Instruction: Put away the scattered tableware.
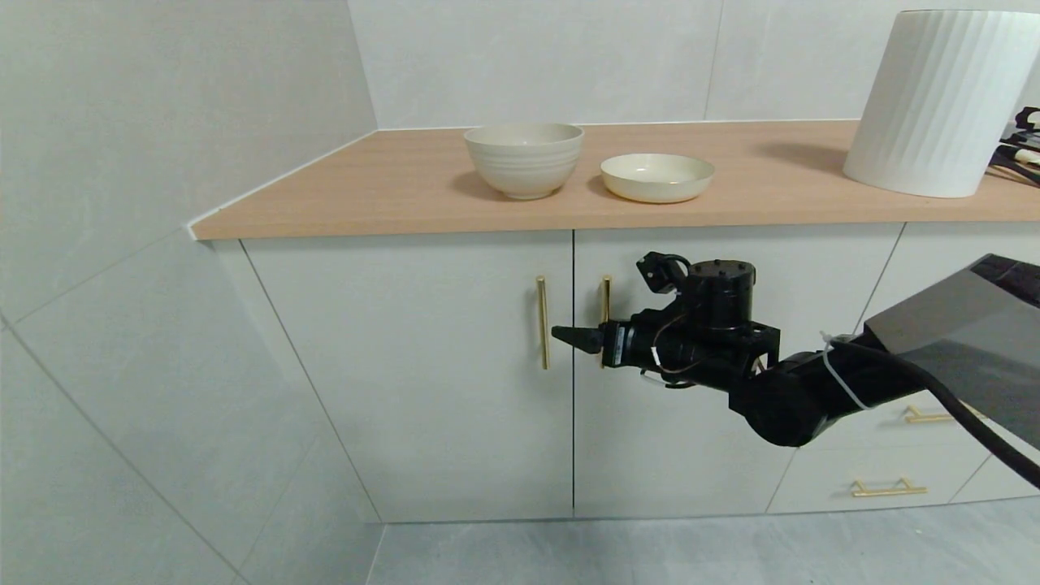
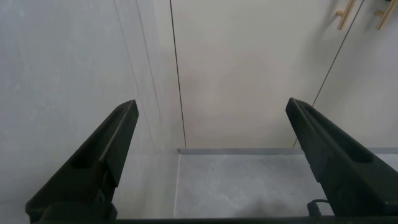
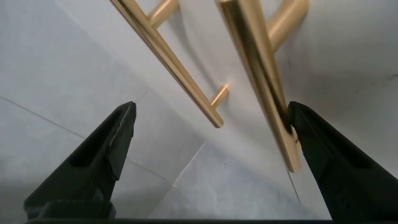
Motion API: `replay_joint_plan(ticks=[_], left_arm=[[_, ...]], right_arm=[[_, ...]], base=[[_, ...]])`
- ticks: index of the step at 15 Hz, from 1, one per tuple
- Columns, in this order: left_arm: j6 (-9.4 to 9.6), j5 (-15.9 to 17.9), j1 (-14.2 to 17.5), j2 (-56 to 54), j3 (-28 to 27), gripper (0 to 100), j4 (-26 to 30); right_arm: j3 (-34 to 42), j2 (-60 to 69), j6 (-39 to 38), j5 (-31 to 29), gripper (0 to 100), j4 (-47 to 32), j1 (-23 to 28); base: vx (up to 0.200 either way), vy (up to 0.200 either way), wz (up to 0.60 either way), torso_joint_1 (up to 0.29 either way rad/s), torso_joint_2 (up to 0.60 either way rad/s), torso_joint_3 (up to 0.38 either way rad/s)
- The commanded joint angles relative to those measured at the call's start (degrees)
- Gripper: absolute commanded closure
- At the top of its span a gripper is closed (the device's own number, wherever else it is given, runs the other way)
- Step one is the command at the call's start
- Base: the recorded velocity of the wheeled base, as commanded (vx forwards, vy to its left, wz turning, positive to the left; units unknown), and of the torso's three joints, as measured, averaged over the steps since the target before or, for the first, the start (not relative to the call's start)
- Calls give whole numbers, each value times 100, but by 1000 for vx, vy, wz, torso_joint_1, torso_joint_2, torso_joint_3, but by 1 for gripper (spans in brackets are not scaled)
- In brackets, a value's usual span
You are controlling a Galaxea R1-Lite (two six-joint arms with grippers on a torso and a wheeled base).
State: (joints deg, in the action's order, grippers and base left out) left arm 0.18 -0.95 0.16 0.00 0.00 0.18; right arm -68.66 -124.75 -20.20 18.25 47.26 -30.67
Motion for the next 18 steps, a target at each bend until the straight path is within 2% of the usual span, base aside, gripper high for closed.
replay_joint_plan(ticks=[1, 13, 18], left_arm=[[-1, -2, 2, 0, 0, 0, -1], [-1, -2, 2, 0, 0, 0, -1], [-1, -2, 2, 0, 0, 0, -1]], right_arm=[[19, -6, -10, 3, 0, 2, -9], [415, 275, -107, 12, 0, 29, -194], [1144, 855, -81, 372, 0, 29, -211]], base=[[0, 0, 0, 0, 0, 0], [0, 0, 0, 0, 0, 0], [0, 0, 0, 0, 0, 0]])
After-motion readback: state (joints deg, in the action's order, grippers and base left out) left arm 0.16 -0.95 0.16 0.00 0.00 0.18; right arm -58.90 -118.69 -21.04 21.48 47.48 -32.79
